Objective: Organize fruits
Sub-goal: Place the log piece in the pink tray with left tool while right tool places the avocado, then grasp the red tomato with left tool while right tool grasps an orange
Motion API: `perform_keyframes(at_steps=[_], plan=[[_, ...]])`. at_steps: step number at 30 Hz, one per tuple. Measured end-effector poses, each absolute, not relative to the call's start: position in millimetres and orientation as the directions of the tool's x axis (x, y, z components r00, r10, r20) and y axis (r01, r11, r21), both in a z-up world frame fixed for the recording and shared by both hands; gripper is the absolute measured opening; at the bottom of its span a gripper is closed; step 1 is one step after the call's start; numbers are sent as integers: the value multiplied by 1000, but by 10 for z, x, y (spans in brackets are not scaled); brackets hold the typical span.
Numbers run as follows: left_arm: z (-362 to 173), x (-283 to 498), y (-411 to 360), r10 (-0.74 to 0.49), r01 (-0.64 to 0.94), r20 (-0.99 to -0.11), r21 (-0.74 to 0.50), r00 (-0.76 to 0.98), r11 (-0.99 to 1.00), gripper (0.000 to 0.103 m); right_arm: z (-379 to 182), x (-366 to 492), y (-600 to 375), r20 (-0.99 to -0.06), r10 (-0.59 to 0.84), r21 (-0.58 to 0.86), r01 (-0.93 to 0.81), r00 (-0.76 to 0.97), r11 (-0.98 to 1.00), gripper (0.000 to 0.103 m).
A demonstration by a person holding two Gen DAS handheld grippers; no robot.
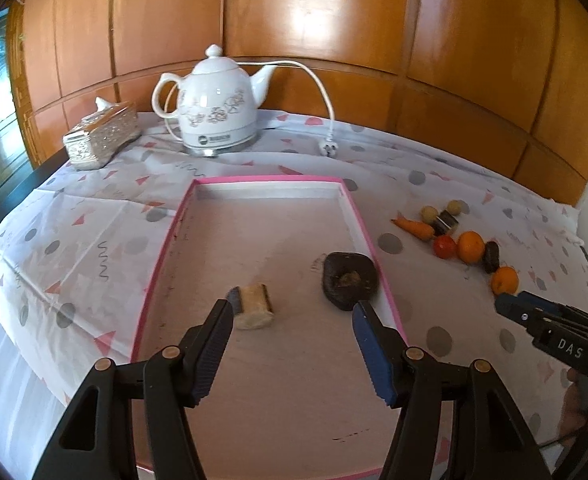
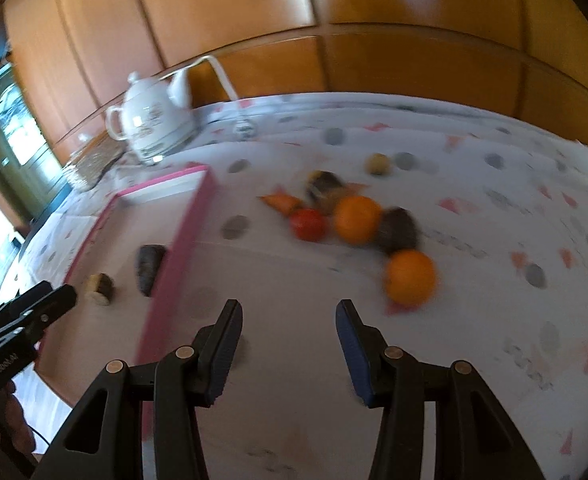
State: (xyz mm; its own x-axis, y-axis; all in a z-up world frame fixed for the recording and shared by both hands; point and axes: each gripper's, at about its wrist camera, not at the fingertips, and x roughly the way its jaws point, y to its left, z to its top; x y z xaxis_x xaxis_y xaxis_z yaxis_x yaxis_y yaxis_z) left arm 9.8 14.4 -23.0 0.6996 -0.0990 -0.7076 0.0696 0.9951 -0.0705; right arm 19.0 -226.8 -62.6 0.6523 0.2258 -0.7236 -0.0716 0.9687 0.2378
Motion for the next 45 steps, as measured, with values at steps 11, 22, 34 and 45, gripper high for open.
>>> perform_keyframes(at_steps=[11,22,34,45], plan=[[-223,96,-101,-150,153,-712,-61,686,986,63,-850,48,-2843,-759,130,243,93,637,966,49],[-187,181,-440,-230,243,-717,-87,659,966,63,-852,276,-2846,-759,96,197,87,643,977,51],[-211,378,-722,-268,278,-728,-110,631,954,63,-937,543,-2831,-760,77,166,78,645,983,34],[-303,727,-976,-327,290,-762,-189,560,938,47,-948,521,-2803,-747,79,142,43,661,989,34]])
